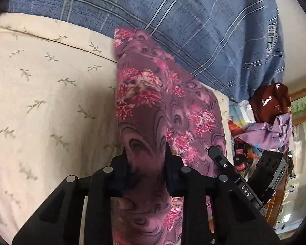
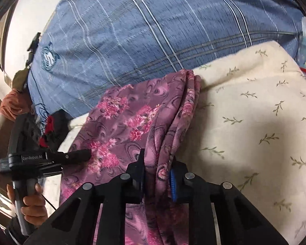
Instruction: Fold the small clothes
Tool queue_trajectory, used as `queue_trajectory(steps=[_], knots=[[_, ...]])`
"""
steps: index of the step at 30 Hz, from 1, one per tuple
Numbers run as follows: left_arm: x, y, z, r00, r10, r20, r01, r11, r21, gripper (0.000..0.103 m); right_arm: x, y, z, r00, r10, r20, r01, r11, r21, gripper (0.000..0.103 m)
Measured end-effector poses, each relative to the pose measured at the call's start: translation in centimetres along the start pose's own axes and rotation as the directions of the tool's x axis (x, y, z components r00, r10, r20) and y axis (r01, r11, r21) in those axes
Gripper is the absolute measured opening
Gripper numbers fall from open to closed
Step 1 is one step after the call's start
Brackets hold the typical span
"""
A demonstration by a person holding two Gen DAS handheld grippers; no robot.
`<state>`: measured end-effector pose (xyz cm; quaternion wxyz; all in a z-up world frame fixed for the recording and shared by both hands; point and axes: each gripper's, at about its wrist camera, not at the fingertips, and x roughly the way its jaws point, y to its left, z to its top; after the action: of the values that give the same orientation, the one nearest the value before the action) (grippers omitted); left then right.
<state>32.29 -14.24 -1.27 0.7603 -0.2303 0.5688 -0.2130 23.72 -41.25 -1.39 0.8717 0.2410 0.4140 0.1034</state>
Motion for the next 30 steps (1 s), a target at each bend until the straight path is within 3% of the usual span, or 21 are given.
queue_trajectory(steps=[7,15,20,25,30], knots=[[-7.1,1.6,-2.0,0.997,-0.025,0.067,0.023,0.999,0.022,0.025,-3.8,5.9,-1.6,0.998,0.064,0.019,-0.063,0.997,-0.050,0.018],[-13.6,4.5,-6.4,0.988,0.033,0.152,-0.043,0.997,0.058,0.025,-4.7,12.6,-6.1,0.989,0.146,0.022,-0.143,0.983,-0.112,0.018],[-13.4,7.8,-8.6,0.988,0.067,0.136,-0.069,0.998,0.008,0.025,-2.7,13.3,-9.6,0.987,0.161,-0.024,-0.163,0.984,-0.074,0.018],[-12.0,10.6,-9.9,0.987,0.119,0.110,-0.118,0.993,-0.012,0.027,-1.1,13.2,-11.7,0.990,0.127,-0.059,-0.131,0.989,-0.073,0.018],[-10.0,12.6,-10.2,0.989,0.122,0.078,-0.119,0.992,-0.038,0.042,0.3,11.0,-13.0,0.995,0.048,-0.084,-0.052,0.997,-0.050,0.023]])
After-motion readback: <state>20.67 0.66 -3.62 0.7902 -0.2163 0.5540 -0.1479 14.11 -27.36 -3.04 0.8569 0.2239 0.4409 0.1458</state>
